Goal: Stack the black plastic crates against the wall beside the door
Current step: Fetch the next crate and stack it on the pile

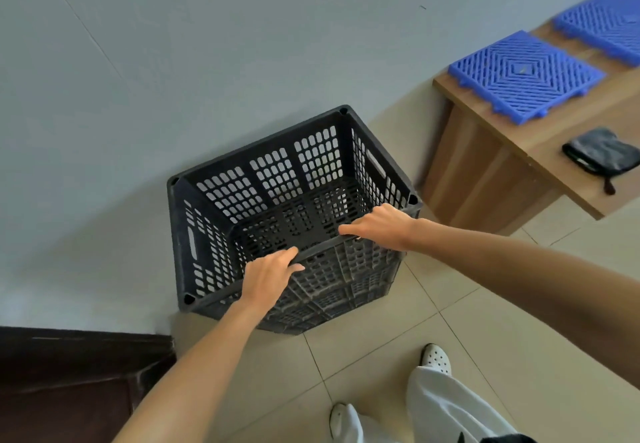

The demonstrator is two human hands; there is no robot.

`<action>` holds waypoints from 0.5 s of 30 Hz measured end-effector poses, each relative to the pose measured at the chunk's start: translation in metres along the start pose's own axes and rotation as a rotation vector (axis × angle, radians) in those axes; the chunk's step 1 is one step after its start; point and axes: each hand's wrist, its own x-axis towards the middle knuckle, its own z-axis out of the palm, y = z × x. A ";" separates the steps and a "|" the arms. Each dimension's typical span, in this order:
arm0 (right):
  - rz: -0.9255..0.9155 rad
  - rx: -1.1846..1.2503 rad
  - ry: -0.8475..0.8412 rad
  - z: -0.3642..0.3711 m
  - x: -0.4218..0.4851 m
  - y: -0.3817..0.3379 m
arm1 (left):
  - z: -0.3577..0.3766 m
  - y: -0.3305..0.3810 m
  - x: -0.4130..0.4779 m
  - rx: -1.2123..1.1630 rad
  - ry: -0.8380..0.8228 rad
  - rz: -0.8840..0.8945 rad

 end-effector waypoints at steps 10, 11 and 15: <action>-0.043 0.070 -0.026 0.024 -0.007 0.004 | 0.000 -0.002 0.003 0.045 -0.305 0.060; -0.051 0.104 -0.039 0.025 -0.009 0.010 | -0.002 0.001 0.006 0.039 -0.335 0.060; -0.055 0.237 0.015 0.029 -0.025 0.042 | -0.007 0.041 0.030 -0.024 -0.330 0.111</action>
